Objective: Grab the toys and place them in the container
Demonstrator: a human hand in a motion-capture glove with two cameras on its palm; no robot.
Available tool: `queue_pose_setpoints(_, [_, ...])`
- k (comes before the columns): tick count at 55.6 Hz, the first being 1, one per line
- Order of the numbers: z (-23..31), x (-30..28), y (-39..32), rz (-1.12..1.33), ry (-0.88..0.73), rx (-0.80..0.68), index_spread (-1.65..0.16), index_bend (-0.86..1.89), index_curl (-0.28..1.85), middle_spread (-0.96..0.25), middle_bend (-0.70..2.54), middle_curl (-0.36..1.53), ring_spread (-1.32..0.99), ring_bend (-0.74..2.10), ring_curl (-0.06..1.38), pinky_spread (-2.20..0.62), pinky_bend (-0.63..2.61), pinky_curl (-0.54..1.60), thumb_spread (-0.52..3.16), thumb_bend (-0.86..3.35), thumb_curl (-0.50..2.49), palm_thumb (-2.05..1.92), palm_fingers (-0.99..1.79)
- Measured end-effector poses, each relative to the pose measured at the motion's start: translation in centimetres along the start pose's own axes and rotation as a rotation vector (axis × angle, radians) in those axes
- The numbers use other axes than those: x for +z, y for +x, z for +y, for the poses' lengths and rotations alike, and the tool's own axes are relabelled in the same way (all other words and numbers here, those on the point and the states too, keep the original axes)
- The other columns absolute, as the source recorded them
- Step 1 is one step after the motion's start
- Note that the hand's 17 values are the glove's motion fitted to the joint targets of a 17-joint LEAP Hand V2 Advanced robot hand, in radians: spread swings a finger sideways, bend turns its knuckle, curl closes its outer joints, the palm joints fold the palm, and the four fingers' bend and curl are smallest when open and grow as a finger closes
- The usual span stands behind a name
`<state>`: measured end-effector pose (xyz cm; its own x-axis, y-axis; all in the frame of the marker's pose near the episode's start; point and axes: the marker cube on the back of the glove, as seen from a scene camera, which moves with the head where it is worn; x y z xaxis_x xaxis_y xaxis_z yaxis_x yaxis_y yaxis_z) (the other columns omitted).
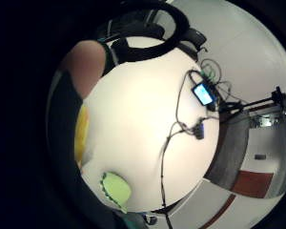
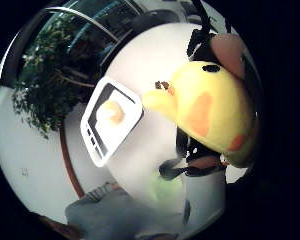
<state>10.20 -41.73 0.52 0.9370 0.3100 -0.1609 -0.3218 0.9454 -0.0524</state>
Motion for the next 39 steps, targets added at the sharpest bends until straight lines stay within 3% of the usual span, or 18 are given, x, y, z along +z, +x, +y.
queue_pose_setpoints(10, [-0.1,0.0,-5.6,-0.026,-0.010,-0.105,-0.43,0.29,0.49,-0.36,0.86,0.68,-0.57,0.66,0.53,-0.11,0.51,0.30,1.38,0.09,0.47,0.50,0.52])
queue_pose_setpoints(14, [-0.3,0.7,-7.1,0.094,-0.008,-0.219,-0.43,0.29,0.50,-0.35,0.86,0.69,-0.58,0.66,0.53,-0.11,0.51,0.30,1.37,0.08,0.48,0.50,0.53])
queue_pose_setpoints(17, [-0.4,1.6,-10.2,0.118,-0.020,-0.223,-0.43,0.30,0.50,-0.35,0.86,0.69,-0.58,0.67,0.53,-0.11,0.50,0.30,1.37,0.07,0.48,0.51,0.53])
queue_pose_setpoints(30, [0.7,3.8,-25.5,-0.086,-0.099,-0.408,-0.43,0.31,0.54,-0.35,0.87,0.70,-0.58,0.67,0.54,-0.10,0.49,0.31,1.37,0.05,0.49,0.52,0.52])
queue_pose_setpoints(39, [0.8,4.8,-29.0,-0.066,-0.116,-0.433,-0.43,0.31,0.55,-0.35,0.88,0.71,-0.59,0.67,0.55,-0.10,0.49,0.31,1.37,0.03,0.49,0.53,0.52])
